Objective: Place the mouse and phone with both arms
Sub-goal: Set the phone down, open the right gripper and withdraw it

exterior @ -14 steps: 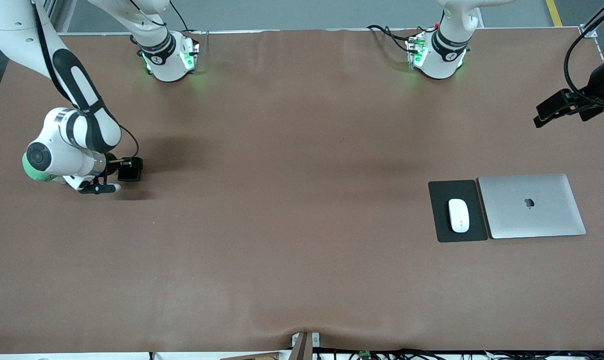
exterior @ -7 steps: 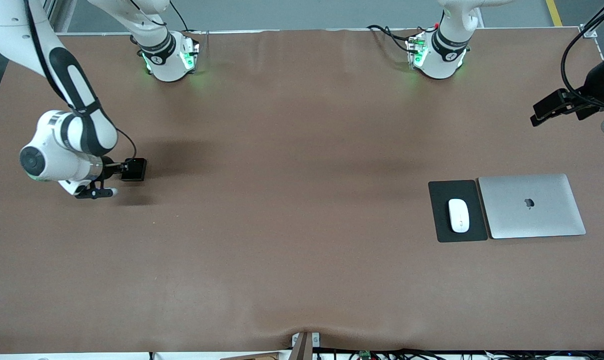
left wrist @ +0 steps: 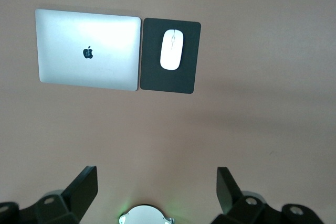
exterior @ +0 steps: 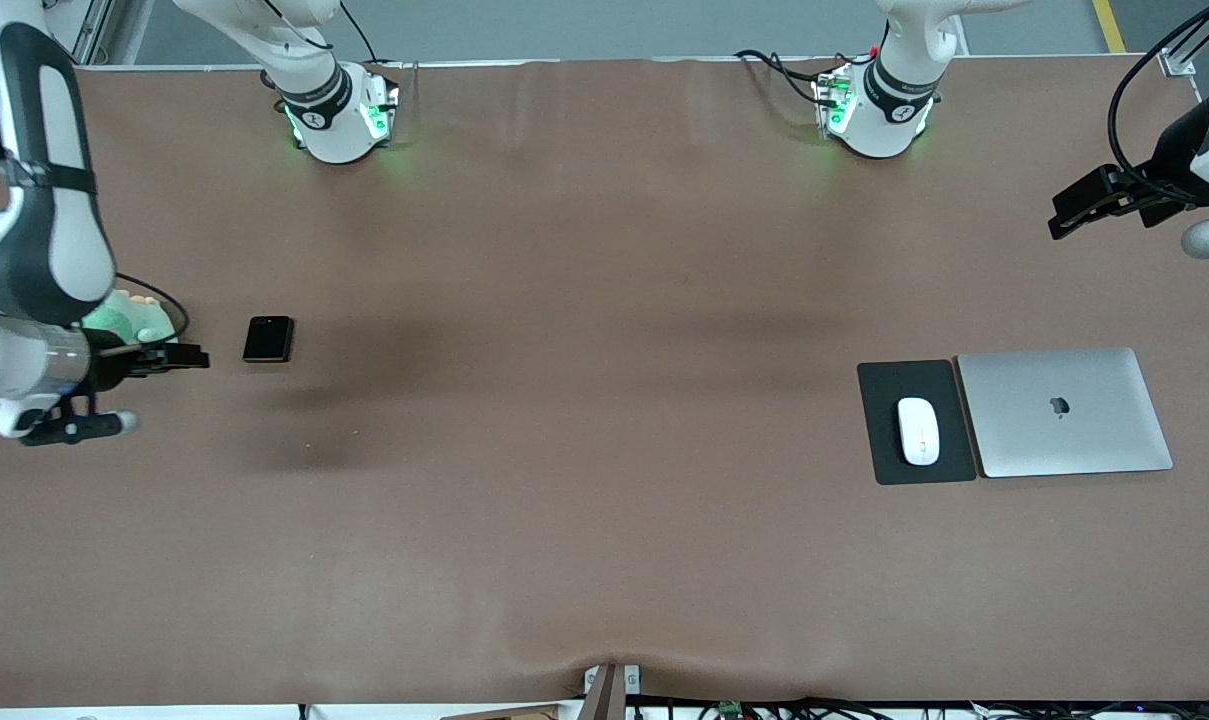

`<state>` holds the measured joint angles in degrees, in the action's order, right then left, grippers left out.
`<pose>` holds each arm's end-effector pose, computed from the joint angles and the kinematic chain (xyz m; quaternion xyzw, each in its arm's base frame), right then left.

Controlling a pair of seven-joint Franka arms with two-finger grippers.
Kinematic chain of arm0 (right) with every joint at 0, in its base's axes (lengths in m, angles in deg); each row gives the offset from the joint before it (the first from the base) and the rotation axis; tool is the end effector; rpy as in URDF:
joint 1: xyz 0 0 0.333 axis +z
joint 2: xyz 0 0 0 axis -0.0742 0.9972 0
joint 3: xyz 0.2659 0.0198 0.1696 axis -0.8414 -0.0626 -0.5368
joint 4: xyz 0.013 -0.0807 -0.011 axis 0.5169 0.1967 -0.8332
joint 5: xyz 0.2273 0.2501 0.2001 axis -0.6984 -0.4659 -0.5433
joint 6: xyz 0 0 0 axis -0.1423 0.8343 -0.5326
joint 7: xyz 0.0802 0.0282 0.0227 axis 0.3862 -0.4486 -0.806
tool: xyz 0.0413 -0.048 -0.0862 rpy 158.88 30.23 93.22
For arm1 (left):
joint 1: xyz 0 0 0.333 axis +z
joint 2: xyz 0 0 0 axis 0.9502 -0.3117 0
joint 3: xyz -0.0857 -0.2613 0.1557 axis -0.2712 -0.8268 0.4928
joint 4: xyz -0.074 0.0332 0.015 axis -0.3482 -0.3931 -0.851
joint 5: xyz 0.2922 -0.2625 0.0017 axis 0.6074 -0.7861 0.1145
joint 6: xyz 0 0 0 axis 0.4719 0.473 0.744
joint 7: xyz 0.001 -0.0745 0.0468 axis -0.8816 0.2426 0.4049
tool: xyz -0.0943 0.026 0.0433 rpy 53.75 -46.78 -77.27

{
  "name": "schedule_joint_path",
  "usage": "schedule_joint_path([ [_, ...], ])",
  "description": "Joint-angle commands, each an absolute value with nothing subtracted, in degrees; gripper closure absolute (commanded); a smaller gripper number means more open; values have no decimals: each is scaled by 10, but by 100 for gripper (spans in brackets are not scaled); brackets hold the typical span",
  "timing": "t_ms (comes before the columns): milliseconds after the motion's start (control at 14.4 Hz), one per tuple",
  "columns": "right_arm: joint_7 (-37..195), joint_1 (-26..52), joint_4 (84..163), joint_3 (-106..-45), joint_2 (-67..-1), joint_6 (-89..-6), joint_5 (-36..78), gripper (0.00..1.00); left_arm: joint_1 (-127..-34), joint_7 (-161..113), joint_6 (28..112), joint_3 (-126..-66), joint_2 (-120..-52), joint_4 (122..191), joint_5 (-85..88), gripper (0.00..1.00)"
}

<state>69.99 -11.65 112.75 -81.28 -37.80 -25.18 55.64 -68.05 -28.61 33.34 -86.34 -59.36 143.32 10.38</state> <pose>0.6287 -0.0743 0.4382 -0.9898 -0.0582 0.1228 0.0421 0.5292 -0.0435 0.6526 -0.9975 -0.0587 0.0388 0.0063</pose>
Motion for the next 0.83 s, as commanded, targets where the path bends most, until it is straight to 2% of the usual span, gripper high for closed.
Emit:
schedule_joint_path([
  [0,703,-118,978,-809,-359,-176,566,0,-676,-290,326,-864,-573,1445,100,0],
  [208,699,-124,900,-805,-367,-133,566,0,-677,-290,327,-864,-566,1453,100,0],
  [486,699,-116,907,-809,-449,-69,580,0,-677,-280,332,-865,-560,1461,108,0],
  [625,702,-87,907,-819,-461,-17,621,0,-680,-280,355,-868,-541,1491,118,0],
  [764,709,-62,925,-820,-480,-31,612,0,-678,-276,360,-873,-539,1493,123,0],
])
